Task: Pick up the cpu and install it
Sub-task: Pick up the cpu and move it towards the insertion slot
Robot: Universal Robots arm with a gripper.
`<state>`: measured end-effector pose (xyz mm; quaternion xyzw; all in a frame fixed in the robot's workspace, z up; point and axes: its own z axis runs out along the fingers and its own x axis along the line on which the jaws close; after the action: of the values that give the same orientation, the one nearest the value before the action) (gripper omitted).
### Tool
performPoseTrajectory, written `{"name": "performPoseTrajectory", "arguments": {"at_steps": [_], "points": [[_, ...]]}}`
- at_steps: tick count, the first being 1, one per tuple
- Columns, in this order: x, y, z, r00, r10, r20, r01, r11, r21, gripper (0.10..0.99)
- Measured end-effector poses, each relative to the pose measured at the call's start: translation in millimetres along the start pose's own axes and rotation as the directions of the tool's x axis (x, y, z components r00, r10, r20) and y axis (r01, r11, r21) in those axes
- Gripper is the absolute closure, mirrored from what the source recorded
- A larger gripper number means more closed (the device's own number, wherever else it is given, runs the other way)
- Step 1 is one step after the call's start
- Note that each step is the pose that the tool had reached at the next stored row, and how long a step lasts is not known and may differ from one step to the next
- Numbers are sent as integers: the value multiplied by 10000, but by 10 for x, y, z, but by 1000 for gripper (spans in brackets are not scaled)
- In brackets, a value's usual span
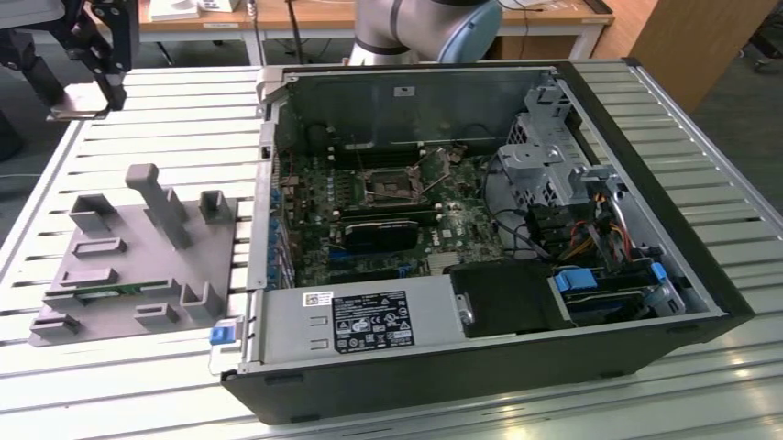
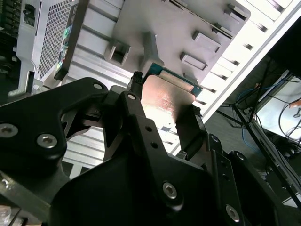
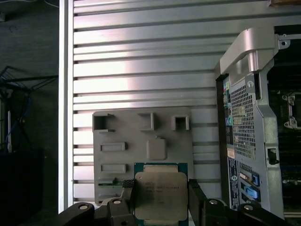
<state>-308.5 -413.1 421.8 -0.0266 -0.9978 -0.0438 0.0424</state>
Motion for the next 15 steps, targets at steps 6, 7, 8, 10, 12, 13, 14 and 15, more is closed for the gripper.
{"name": "performPoseTrajectory", "arguments": {"at_steps": [6,7,8,10,12,13,14,15], "points": [[-82,5,-6,10000,1,-10,-1,10000,0,545],[-95,5,-8,10000,1,-12,-1,10000,0,545],[-107,6,-8,10000,1,-13,-1,10000,-1,545],[-131,8,-11,10000,2,-17,-2,10000,0,545],[-155,9,-12,10000,2,-20,-2,10000,0,545],[-166,9,-14,10000,2,-22,-2,10000,1,545],[-176,10,-15,10000,2,-25,-2,10000,1,545],[-186,11,-16,10000,2,-26,-2,10000,1,545]]}}
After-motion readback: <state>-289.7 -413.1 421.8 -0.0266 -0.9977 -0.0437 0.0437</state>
